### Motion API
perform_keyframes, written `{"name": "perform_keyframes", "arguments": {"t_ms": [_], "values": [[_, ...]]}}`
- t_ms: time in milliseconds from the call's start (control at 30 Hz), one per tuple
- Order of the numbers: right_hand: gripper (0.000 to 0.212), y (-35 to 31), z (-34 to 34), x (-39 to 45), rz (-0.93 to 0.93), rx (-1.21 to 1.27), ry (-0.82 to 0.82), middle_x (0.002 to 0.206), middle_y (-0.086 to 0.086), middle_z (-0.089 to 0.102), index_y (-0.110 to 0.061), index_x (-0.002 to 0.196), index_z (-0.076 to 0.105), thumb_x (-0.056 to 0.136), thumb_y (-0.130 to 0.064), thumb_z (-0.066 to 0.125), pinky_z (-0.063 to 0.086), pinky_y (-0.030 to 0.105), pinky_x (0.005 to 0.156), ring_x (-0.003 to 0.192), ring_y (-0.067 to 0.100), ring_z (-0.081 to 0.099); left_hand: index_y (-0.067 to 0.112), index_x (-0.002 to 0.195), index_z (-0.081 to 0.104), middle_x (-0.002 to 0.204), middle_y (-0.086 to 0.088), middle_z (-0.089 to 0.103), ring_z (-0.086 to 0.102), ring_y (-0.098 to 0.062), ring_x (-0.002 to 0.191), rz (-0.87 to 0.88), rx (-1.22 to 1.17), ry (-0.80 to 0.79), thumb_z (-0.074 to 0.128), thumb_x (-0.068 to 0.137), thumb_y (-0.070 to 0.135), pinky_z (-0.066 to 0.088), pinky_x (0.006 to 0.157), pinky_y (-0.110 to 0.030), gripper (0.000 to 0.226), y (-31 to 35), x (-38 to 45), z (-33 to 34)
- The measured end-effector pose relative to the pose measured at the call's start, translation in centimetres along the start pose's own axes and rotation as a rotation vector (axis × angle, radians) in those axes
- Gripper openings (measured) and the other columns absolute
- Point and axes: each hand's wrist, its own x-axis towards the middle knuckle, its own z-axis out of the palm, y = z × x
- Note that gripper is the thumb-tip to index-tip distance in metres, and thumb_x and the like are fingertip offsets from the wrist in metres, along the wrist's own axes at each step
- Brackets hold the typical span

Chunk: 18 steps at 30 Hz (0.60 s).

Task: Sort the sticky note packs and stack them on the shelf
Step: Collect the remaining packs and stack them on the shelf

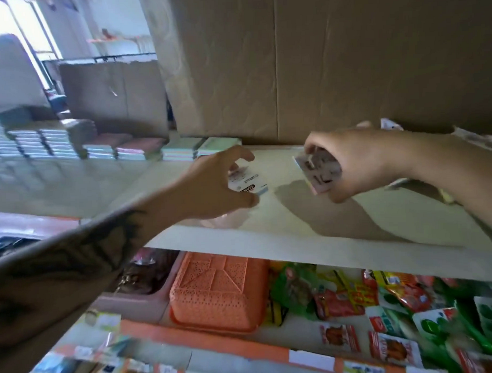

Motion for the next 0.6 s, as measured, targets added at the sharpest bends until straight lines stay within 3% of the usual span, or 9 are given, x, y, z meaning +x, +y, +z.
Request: {"name": "perform_keyframes", "arguments": {"t_ms": [100,233,367,600], "values": [[0.067,-4.5,-0.5,1.5,-0.047,0.037,0.038,0.106,-0.013,0.054,-0.037,0.124,0.042,0.072,-0.046,0.085,0.029,0.035,0.085,0.095,0.015,0.046,0.043,0.136,0.048,0.127,0.007,0.062,0.064,-0.02,0.103,-0.006,0.047,0.029,0.084,0.077,0.047,0.057,0.083,-0.039,0.069,-2.9,-2.3,-2.4],[0.069,-10.6,-0.3,4.7,-0.08,0.083,0.048,0.113,-0.011,0.058,-0.038,0.128,0.045,0.072,-0.054,0.081,0.034,0.036,0.088,0.096,0.015,0.048,0.044,0.132,0.049,0.125,0.009,0.062,0.065,-0.019,0.102,-0.042,0.035,0.041,0.085,0.077,0.045,0.059,0.08,-0.041,0.067,-8.0,-4.4,-5.7],[0.068,-17.6,0.0,9.0,-0.107,0.055,0.05,0.109,-0.011,0.06,-0.038,0.13,0.049,0.074,-0.061,0.079,0.042,0.038,0.094,0.1,0.019,0.053,0.045,0.131,0.051,0.123,0.009,0.062,0.066,-0.021,0.1,-0.055,0.016,0.006,0.087,0.077,0.041,0.06,0.079,-0.041,0.065,-15.3,-6.6,-9.0],[0.081,-30.1,0.2,17.1,-0.092,0.083,0.033,0.128,-0.008,0.059,-0.038,0.144,0.043,0.076,-0.069,0.075,0.041,0.038,0.096,0.113,0.02,0.054,0.049,0.128,0.05,0.121,0.013,0.06,0.068,-0.023,0.1,-0.048,-0.025,-0.003,0.088,0.076,0.037,0.061,0.079,-0.043,0.065,-29.3,-8.8,-15.9]]}}
